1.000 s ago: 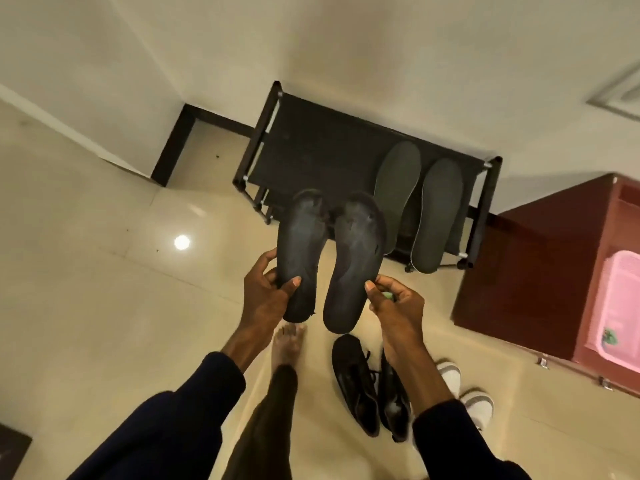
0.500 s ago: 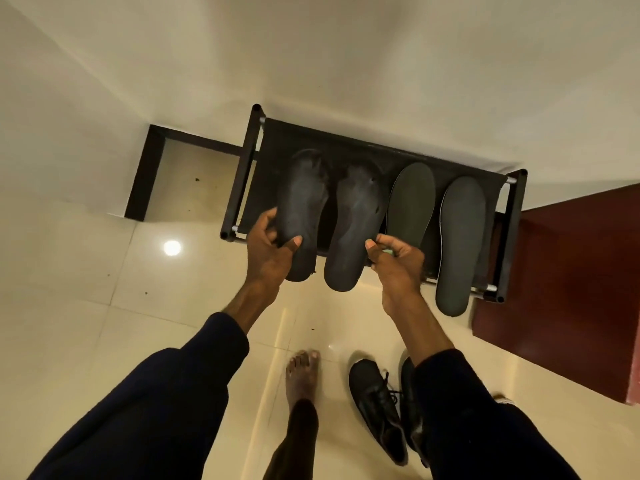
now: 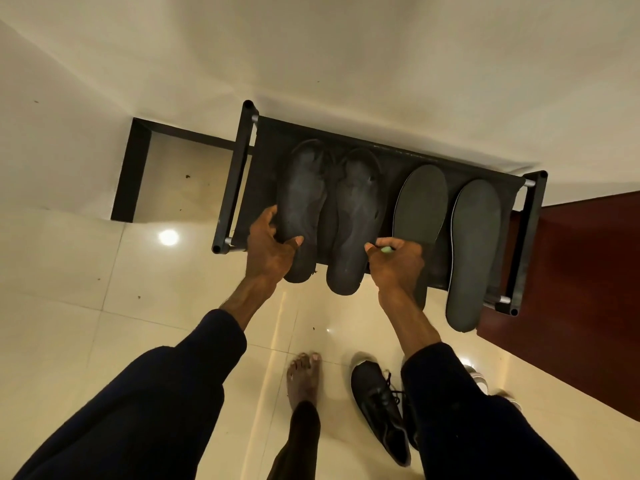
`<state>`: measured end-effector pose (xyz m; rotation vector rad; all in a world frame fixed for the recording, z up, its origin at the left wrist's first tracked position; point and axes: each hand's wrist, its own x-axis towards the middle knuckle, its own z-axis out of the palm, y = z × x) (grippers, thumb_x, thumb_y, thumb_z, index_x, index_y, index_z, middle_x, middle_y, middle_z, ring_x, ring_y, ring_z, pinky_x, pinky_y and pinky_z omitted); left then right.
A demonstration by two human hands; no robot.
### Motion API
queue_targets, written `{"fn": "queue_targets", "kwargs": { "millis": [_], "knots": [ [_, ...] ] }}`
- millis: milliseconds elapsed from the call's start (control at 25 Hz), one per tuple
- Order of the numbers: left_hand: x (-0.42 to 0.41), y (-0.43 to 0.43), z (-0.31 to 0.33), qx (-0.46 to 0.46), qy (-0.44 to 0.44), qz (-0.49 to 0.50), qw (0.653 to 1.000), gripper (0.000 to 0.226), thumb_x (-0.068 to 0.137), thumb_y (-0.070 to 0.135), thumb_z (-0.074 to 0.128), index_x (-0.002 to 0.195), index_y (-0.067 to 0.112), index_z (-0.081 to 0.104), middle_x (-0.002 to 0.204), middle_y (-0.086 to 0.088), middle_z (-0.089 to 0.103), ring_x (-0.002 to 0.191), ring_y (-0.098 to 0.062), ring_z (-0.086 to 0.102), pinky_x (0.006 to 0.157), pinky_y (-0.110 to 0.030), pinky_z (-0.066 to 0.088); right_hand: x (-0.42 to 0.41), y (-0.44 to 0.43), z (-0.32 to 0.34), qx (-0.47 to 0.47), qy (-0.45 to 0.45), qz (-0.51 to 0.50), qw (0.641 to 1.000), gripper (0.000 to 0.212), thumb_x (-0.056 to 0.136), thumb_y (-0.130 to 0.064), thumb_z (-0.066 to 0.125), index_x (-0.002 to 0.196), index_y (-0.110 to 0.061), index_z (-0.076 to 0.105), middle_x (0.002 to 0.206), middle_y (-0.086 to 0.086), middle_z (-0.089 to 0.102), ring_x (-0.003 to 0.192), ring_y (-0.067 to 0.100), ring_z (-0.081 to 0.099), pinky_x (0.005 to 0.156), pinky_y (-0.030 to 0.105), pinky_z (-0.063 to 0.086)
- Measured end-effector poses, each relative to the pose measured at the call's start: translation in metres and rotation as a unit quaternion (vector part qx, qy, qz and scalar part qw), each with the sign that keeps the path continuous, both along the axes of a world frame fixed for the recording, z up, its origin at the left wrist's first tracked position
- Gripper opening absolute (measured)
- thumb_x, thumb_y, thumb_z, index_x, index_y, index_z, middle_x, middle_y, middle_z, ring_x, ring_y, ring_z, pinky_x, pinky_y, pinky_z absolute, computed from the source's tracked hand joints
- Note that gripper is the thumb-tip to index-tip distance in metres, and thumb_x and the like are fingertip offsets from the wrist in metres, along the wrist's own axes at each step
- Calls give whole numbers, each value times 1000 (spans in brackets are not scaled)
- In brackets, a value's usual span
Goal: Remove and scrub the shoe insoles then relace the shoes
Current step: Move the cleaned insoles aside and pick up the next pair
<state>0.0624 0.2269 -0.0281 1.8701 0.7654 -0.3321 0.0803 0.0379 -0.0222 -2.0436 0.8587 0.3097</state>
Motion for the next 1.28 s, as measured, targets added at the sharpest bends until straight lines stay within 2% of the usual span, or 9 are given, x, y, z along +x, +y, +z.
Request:
{"fn": "queue_targets", "kwargs": {
  "millis": [240, 480, 640, 760, 880, 960, 1040, 1120, 1280],
  "knots": [
    [3, -5, -1, 32, -1, -43, 999, 68, 87, 8, 79, 147, 7, 46, 139, -13, 61, 127, -31, 60, 108, -38, 48, -6, -3, 2, -35, -22, 30, 999, 21, 86, -9, 79, 101, 4, 73, 101, 18, 73, 85, 23, 64, 85, 32, 54],
    [0, -6, -6, 59, -18, -10, 998, 70, 86, 9, 81, 147, 5, 47, 138, -15, 61, 128, -32, 60, 111, -46, 48, -2, -1, 0, -32, -30, 85, 995, 19, 89, -9, 76, 101, 5, 72, 98, 18, 72, 81, 18, 59, 79, 26, 51],
    [-1, -4, -4, 72, -14, -1, 997, 71, 85, 10, 81, 147, 4, 47, 139, -15, 61, 128, -32, 59, 111, -45, 48, -1, 0, -2, -35, -33, 102, 994, 20, 90, -9, 75, 103, 6, 72, 101, 20, 72, 81, 20, 59, 83, 29, 51],
    [-4, -4, -6, 65, -13, 10, 998, 72, 84, 9, 83, 147, 6, 49, 136, -14, 62, 125, -31, 61, 108, -47, 50, -4, -4, -4, -33, -30, 106, 993, 20, 91, -8, 74, 106, 5, 72, 103, 19, 72, 84, 21, 63, 79, 21, 47],
    [-11, -8, -4, 42, -19, 47, 998, 77, 82, 5, 83, 149, 6, 45, 142, -13, 54, 128, -24, 57, 109, -31, 48, -12, -10, -1, -37, -46, 98, 993, 20, 91, -7, 73, 108, 4, 72, 106, 17, 72, 87, 18, 62, 69, 1, 42],
    [-20, -12, 1, 38, -53, 83, 994, 76, 81, 4, 83, 147, 6, 46, 143, -13, 51, 128, -18, 54, 107, -19, 45, -21, -15, 4, -37, -73, 94, 992, 20, 91, -6, 73, 109, 4, 73, 105, 15, 72, 87, 16, 61, 64, -6, 40],
    [-33, -16, 8, 35, -93, 109, 989, 68, 83, 5, 82, 144, 8, 50, 142, -12, 53, 126, -15, 55, 108, -24, 47, -33, -19, 9, 1, -82, 93, 992, 19, 92, -10, 73, 109, -2, 74, 101, 7, 72, 85, 15, 66, 69, 2, 49],
    [-48, -24, 18, 26, -120, 112, 986, 56, 87, 5, 79, 138, 6, 57, 134, -10, 61, 119, -16, 63, 103, -27, 53, -52, -28, 15, 91, -71, 93, 989, 18, 92, -12, 74, 108, -6, 76, 97, 5, 76, 79, 18, 73, 66, 20, 60],
    [-80, -54, 33, 1, -140, 54, 989, 35, 92, 10, 75, 125, 4, 68, 111, -6, 75, 99, -15, 73, 91, -29, 60, -109, -70, 36, 171, -50, 83, 981, 13, 92, -7, 72, 105, -6, 76, 90, 7, 76, 72, 18, 73, 59, 23, 57]
  ]
}}
